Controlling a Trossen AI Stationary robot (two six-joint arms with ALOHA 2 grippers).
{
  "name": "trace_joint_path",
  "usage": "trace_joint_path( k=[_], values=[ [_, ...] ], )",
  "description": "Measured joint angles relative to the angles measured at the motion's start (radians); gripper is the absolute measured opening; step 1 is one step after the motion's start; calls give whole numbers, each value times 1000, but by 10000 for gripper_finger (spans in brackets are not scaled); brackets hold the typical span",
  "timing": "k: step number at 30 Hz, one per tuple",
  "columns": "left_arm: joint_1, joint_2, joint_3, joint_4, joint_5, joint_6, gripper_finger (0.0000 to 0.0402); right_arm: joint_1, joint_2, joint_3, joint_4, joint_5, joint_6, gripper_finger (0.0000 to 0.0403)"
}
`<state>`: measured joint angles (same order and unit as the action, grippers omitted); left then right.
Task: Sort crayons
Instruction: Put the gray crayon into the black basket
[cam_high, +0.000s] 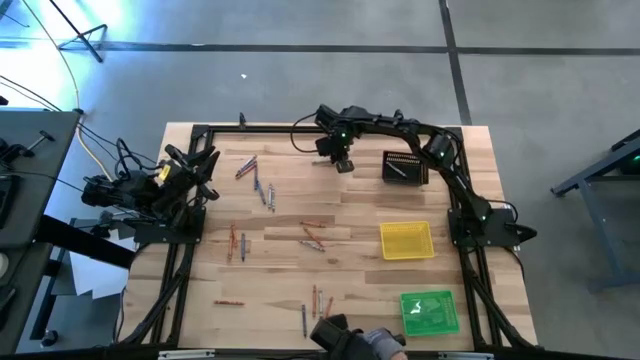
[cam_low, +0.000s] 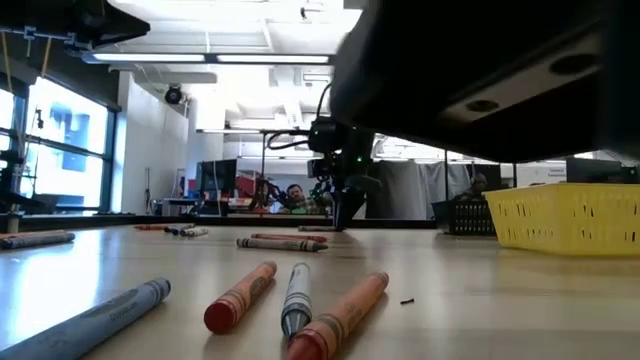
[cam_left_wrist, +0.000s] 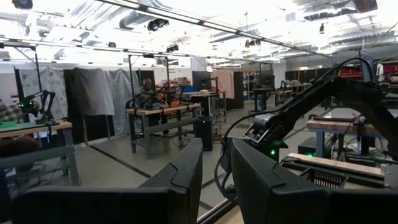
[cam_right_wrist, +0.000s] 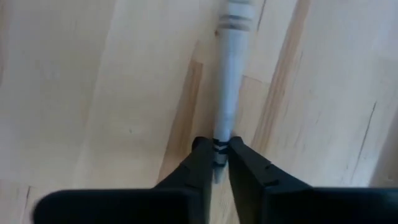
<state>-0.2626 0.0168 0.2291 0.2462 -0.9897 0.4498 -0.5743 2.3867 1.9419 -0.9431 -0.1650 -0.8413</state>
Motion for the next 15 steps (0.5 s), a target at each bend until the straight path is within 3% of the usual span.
trace_joint_path(
  k=[3, 15],
  values=[
    [0, 0, 0, 0, -2, 0, 74, -7, 0, 0, -4, -6, 31, 8],
    [0, 0, 0, 0, -2, 0, 74, -9, -16, -6, -11, -12, 75, 2]
  ],
)
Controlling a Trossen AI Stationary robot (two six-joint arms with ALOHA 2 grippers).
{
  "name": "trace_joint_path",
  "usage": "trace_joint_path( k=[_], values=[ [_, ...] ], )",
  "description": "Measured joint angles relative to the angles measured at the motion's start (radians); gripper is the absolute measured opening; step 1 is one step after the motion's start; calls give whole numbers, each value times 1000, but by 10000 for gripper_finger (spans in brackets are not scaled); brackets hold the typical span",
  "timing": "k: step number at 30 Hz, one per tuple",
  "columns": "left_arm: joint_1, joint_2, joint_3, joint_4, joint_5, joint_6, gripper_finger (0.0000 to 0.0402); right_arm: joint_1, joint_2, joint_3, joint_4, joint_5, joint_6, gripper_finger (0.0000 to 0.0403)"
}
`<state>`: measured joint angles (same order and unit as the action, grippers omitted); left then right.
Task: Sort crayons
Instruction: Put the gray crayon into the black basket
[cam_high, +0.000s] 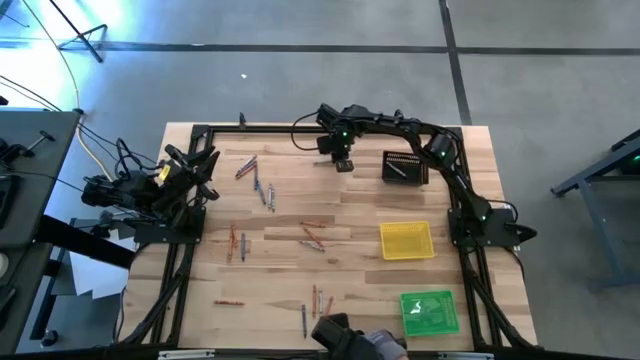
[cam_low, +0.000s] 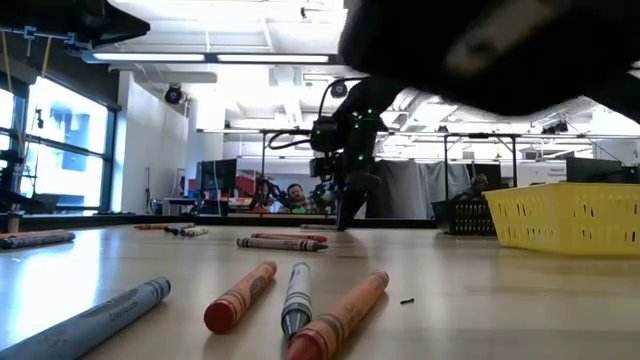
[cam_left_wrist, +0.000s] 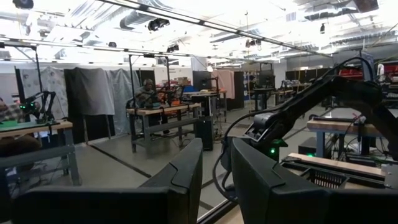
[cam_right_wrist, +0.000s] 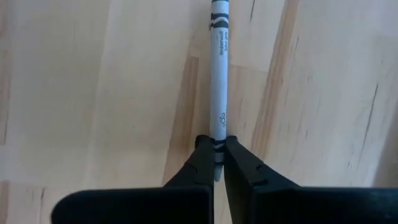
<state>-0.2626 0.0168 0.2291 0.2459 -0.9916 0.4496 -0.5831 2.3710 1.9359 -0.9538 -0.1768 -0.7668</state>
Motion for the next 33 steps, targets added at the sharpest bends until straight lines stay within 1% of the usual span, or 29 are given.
trace_joint_path(
  k=[5, 9, 12, 19, 22, 27, 33],
  values=[
    [0, 0, 0, -2, 0, 0, 74, -3, -38, -3, -18, 0, 32, 1],
    [0, 0, 0, -2, -2, -1, 74, -7, -81, -2, -85, -11, 68, 1],
    [0, 0, 0, -8, -9, -10, 74, -8, -119, -2, -175, -10, 113, 1],
    [0, 0, 0, -28, -13, -50, 74, -8, -221, 0, -472, 15, 244, 0],
    [0, 0, 0, -47, -14, -57, 74, -6, -266, -1, -546, 15, 313, 0],
    [0, 0, 0, -73, -15, -110, 74, -6, -334, -3, -588, 13, 388, 0],
    [0, 0, 0, -154, -15, -217, 74, -14, -402, -3, -579, 11, 393, 0]
  ],
)
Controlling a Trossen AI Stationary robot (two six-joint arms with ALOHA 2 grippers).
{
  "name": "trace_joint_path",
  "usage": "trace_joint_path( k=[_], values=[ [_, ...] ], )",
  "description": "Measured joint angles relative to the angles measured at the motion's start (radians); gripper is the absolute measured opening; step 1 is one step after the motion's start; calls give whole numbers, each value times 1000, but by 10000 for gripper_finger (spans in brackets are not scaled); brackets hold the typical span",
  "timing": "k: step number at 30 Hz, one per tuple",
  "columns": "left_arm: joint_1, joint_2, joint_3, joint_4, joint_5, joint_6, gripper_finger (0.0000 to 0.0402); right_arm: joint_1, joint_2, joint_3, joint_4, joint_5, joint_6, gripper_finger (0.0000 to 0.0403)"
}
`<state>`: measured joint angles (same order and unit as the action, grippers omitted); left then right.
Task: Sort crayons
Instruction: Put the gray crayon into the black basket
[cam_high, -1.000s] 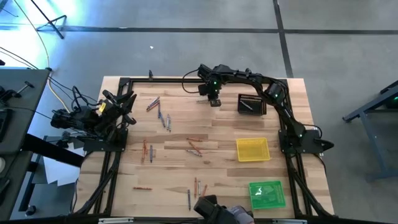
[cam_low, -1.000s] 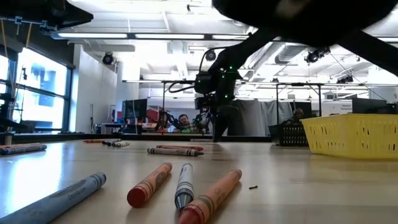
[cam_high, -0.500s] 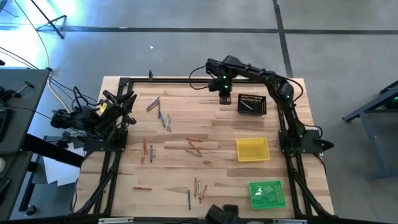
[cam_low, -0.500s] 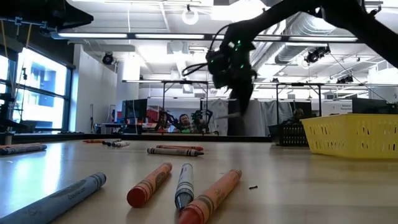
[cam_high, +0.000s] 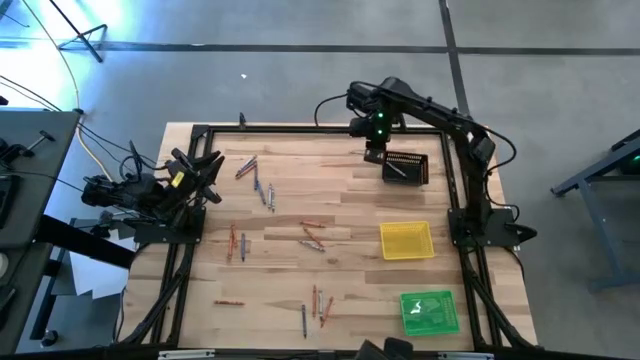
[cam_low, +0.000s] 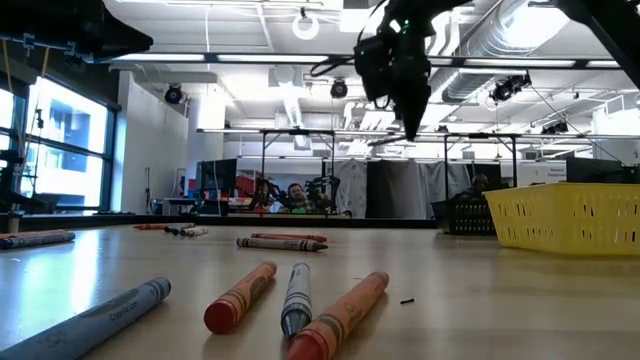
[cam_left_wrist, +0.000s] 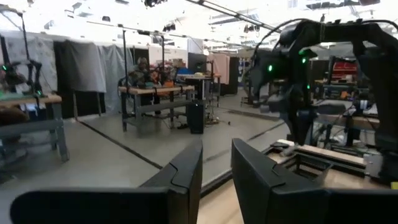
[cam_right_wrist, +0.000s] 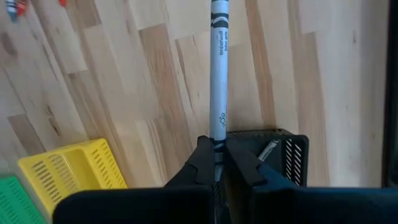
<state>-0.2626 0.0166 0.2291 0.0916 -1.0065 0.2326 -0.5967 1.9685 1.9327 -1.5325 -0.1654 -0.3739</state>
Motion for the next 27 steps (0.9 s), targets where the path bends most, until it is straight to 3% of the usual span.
trace_joint_path(
  k=[7, 10, 15, 22, 27],
  values=[
    [0, 0, 0, -141, 1, -190, 74, -26, -16, -9, 0, 4, 11, 0],
    [0, 0, 0, -203, 2, -281, 74, -36, -40, -96, 7, 30, 11, 0],
    [0, 2, 0, -232, 27, -363, 74, -71, -169, -373, 84, 77, 18, 0],
    [0, 23, 0, -189, 26, -341, 74, -118, -437, -810, 496, 56, 19, 0],
    [0, 42, 0, -113, 25, -276, 74, -130, -565, -1036, 790, 138, 64, 0]
  ],
)
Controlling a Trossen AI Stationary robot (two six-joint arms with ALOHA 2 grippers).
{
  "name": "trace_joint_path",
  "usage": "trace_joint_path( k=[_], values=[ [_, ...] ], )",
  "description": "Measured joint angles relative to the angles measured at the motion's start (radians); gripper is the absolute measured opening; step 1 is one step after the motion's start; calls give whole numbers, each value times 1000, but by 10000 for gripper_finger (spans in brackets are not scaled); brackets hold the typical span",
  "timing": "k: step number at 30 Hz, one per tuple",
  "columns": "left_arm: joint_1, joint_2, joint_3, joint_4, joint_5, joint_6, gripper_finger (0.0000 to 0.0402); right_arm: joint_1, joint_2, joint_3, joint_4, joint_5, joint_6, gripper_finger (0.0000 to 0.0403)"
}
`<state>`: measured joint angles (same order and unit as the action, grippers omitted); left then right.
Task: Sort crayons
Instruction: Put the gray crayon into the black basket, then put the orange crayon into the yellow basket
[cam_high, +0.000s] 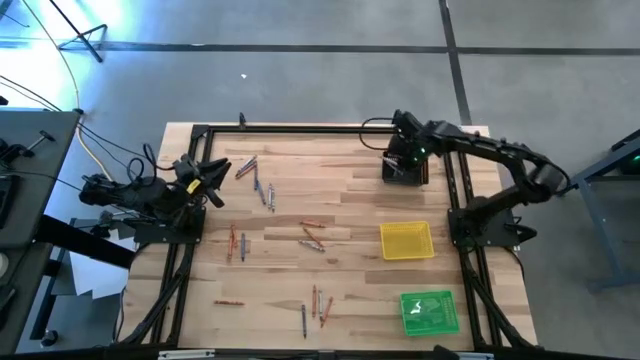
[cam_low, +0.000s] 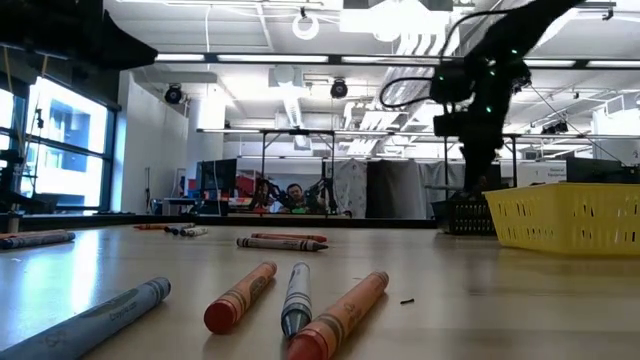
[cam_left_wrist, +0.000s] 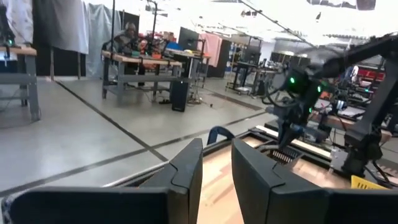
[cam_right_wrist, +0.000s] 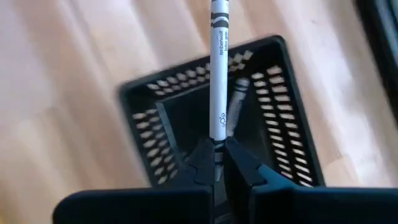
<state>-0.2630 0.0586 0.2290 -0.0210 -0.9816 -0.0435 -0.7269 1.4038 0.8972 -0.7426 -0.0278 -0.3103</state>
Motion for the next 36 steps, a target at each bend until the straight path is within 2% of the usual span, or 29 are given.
trace_joint_path(
  k=[5, 11, 20, 25, 30, 33, 36],
  values=[
    [0, 10, 0, 28, -1, 52, 74, 0, -52, -157, 149, 56, 49, 6],
    [0, 11, 0, 49, -3, 65, 74, 1, -55, -220, 215, 84, 75, 10],
    [1, 10, 0, 76, 1, 108, 74, 1, -55, -181, 169, 81, 130, 17],
    [1, 10, 0, 76, 1, 108, 74, 1, -55, -133, 69, 81, 130, 59],
    [1, 10, 0, 75, 1, 107, 74, 1, -55, -109, 44, 81, 133, 105],
    [1, 10, 0, 75, 1, 106, 74, 1, -55, -107, 31, 79, 158, 115],
    [1, 10, 0, 74, 1, 106, 74, 1, -55, -80, -59, 37, 197, 117]
  ],
)
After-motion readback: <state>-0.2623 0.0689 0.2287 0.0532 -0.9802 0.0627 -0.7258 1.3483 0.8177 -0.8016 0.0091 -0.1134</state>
